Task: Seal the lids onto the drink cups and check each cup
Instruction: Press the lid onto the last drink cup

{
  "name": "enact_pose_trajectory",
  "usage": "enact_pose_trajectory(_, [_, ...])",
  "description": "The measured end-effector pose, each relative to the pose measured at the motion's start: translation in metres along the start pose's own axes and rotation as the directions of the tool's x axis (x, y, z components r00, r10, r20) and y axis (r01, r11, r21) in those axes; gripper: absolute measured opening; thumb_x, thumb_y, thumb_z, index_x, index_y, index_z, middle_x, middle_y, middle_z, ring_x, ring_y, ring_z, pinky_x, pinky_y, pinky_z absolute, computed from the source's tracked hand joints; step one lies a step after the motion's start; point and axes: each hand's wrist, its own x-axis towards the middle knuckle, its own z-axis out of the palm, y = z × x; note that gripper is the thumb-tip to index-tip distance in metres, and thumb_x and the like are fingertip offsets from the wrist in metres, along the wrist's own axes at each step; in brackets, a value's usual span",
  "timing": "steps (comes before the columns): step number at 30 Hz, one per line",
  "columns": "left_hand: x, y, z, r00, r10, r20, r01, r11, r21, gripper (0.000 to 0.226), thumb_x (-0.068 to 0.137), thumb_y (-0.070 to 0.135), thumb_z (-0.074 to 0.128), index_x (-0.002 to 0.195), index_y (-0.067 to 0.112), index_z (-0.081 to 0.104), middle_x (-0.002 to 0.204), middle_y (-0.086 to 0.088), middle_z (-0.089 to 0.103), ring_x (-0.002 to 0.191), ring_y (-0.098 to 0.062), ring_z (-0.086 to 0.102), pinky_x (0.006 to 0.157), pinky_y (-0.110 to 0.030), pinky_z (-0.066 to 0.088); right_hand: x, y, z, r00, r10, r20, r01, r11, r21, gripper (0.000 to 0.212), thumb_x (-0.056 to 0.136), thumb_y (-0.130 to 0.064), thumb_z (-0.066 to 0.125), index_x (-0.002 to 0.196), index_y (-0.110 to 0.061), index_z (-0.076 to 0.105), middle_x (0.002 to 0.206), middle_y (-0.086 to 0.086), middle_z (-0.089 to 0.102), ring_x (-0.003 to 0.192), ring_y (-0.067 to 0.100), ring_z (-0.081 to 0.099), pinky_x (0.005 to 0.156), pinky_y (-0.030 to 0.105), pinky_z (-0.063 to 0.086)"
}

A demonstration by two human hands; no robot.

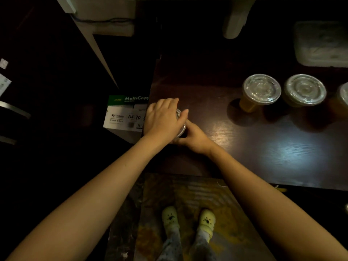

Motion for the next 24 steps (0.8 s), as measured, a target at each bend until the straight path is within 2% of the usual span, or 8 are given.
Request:
enact_pose_trajectory(4, [-0.004,0.002,-0.004,0.992,-0.111,0.058,0.103,0.988,0.114,0.068,0.092,0.058,0.019,0.148,0.023,0.005,0.158,-0.005,0.01,0.145,-0.025,0.009,0.115,-0.05,0.002,-0.001,0.002,0.011,0.989,-0.038,-0.143,0.036,0.999,-0.018,0.076,0.075,-0.015,0.075,0.14,-0.013,0.035,0.14,0.005,0.049,0.129,0.017,0.047,0.109,0.036,0.039])
enact_pose_trajectory(8, [-0.006,0.014,-0.002,0.935,-0.347,0.076,0.354,0.926,-0.129,0.067,0.094,0.053,0.02,0.148,0.015,0.01,0.156,-0.008,0.016,0.142,-0.027,0.013,0.111,-0.052,0.015,0.002,0.011,0.043,0.929,-0.081,-0.36,0.044,0.993,-0.108,0.071,0.076,-0.037,0.07,0.137,-0.021,0.037,0.136,0.001,0.047,0.127,0.016,0.045,0.103,0.038,0.044])
enact_pose_trajectory(11, [-0.003,0.002,-0.002,0.985,-0.172,-0.016,0.17,0.981,-0.093,0.058,0.096,0.047,0.023,0.145,0.015,0.025,0.152,-0.003,0.03,0.139,-0.022,0.025,0.109,-0.046,0.021,-0.005,0.014,0.037,0.94,-0.017,-0.34,0.012,1.0,-0.016,0.07,0.071,-0.033,0.072,0.13,-0.019,0.037,0.132,0.006,0.045,0.124,0.019,0.046,0.103,0.04,0.043])
enact_pose_trajectory(16, [0.002,-0.013,-0.008,0.982,0.188,0.033,-0.181,0.972,-0.151,0.054,0.092,0.05,0.025,0.137,0.026,0.043,0.147,0.005,0.041,0.137,-0.013,0.033,0.106,-0.037,0.023,0.0,0.012,0.014,0.989,-0.055,-0.139,0.052,0.998,-0.025,0.079,0.072,-0.018,0.076,0.138,-0.014,0.033,0.138,0.006,0.047,0.127,0.019,0.045,0.107,0.041,0.039])
enact_pose_trajectory(18, [0.004,-0.008,-0.007,0.993,0.112,-0.028,-0.114,0.988,-0.107,0.052,0.094,0.049,0.028,0.139,0.024,0.039,0.146,0.002,0.042,0.136,-0.015,0.033,0.107,-0.04,0.021,0.003,0.004,0.023,0.97,-0.031,-0.239,0.033,0.999,0.007,0.074,0.071,-0.019,0.078,0.134,-0.018,0.04,0.132,0.0,0.052,0.121,0.013,0.05,0.102,0.033,0.044])
enact_pose_trajectory(20, [0.004,0.001,-0.007,0.995,-0.082,-0.058,0.078,0.995,-0.068,0.058,0.093,0.051,0.032,0.142,0.02,0.032,0.148,-0.003,0.037,0.137,-0.022,0.03,0.108,-0.047,0.023,0.01,0.006,0.034,0.931,-0.064,-0.359,0.03,0.995,-0.097,0.066,0.069,-0.036,0.074,0.128,-0.024,0.047,0.123,-0.003,0.057,0.113,0.014,0.055,0.095,0.036,0.048])
enact_pose_trajectory(22, [0.003,0.011,-0.004,0.981,-0.195,-0.011,0.194,0.98,-0.048,0.064,0.09,0.054,0.034,0.142,0.017,0.03,0.148,-0.005,0.035,0.136,-0.026,0.029,0.106,-0.051,0.025,0.014,0.011,0.042,0.914,-0.043,-0.402,-0.038,0.981,-0.191,0.064,0.071,-0.048,0.06,0.129,-0.024,0.045,0.115,-0.002,0.056,0.105,0.015,0.053,0.092,0.034,0.047])
enact_pose_trajectory(24, [0.0,0.018,0.0,0.976,-0.219,0.006,0.219,0.975,-0.036,0.064,0.089,0.054,0.035,0.14,0.015,0.033,0.145,-0.005,0.039,0.133,-0.026,0.032,0.103,-0.051,0.027,0.009,0.009,0.041,0.919,-0.067,-0.389,-0.022,0.975,-0.22,0.066,0.076,-0.046,0.055,0.135,-0.021,0.04,0.121,0.0,0.052,0.107,0.015,0.046,0.094,0.027,0.039])
